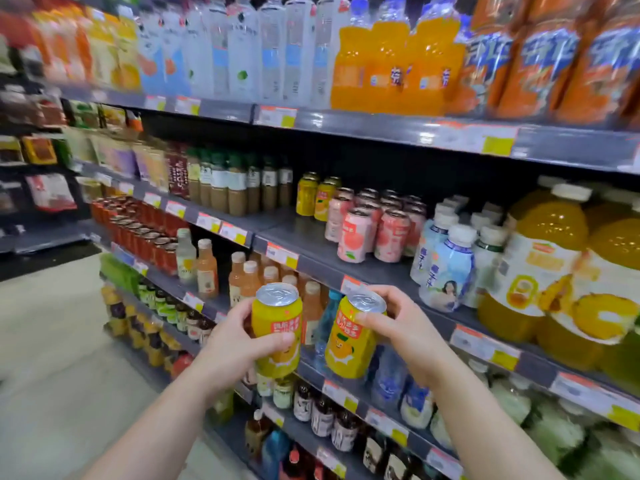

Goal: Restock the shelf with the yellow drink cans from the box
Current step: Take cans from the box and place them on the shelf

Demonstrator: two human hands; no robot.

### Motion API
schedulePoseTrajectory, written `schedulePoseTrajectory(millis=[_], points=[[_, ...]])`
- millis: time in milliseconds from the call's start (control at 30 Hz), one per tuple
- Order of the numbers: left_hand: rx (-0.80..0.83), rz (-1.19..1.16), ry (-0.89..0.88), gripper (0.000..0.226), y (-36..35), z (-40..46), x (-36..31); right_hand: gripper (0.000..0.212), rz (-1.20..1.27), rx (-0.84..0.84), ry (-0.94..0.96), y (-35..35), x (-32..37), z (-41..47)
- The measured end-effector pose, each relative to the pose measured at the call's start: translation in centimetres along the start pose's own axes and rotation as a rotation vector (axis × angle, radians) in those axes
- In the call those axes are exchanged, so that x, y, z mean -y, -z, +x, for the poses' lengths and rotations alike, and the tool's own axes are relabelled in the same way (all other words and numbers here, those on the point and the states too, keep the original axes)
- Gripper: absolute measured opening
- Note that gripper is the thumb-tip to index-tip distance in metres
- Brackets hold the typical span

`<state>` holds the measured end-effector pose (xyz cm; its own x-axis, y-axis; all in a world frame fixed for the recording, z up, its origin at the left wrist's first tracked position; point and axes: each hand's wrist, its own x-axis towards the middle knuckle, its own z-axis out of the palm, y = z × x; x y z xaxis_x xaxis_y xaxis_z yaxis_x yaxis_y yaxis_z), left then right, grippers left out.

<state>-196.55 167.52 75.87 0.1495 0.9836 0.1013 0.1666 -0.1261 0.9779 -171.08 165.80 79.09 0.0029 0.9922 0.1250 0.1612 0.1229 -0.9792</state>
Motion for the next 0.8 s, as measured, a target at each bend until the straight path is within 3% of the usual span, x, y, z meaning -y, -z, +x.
schedulePoseTrajectory(millis=[133, 300, 600, 800], points=[[0.000, -0.083, -0.079, 0.055, 2.6, 5.4, -0.4, 0.038, 0.007, 0.002, 0.031, -2.0, 1.1, 5.3], [0.036, -0.179, -0.148, 0.062, 6.2, 13.7, 0.9, 0.038, 0.003, -0.060, 0.063, -5.5, 1.2, 12.0], [0.317, -0.202, -0.260, 0.066, 13.7, 30.2, 1.2, 0.047, -0.017, -0.381, 0.086, -13.1, 2.2, 23.3], [0.446, -0.278, -0.271, 0.070, 15.6, 35.8, 1.3, 0.044, -0.107, -0.563, 0.095, -14.9, 4.8, 28.3]])
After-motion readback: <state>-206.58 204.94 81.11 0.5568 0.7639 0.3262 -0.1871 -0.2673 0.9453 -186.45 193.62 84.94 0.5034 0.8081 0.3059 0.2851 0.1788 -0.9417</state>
